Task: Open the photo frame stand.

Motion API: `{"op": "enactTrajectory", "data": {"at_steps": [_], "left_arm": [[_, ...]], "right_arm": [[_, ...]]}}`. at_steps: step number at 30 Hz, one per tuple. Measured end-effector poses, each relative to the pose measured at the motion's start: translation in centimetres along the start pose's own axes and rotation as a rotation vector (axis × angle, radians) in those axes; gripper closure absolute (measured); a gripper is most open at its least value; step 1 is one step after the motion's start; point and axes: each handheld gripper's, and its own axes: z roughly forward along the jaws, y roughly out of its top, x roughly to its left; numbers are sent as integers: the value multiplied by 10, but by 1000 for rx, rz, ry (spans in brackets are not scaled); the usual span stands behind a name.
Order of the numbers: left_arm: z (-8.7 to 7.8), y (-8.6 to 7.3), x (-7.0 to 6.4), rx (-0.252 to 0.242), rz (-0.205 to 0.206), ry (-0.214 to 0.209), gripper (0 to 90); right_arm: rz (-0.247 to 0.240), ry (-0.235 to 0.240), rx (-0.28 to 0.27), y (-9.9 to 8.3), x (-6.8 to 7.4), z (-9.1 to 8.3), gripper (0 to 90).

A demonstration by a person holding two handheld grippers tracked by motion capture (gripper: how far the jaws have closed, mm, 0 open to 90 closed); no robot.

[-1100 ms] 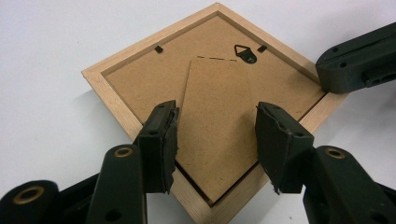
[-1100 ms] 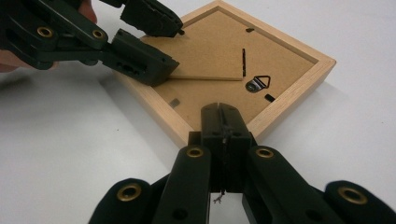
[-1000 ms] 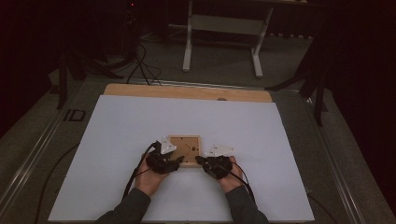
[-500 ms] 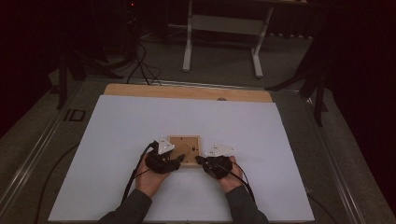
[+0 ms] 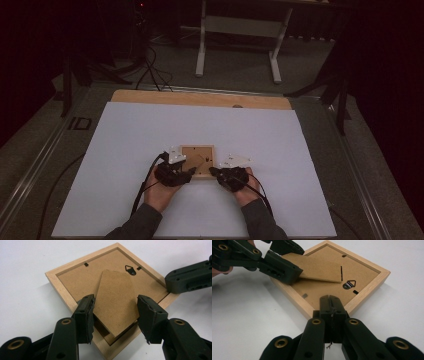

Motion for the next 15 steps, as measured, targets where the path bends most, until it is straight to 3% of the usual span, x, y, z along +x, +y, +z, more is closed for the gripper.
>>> {"op": "enactTrajectory", "data": {"at_steps": [15], "left_arm": [[-7,24,1,-44,-82,-49,487]], "right_arm": [[5,0,-3,0,0,1,897]]}}
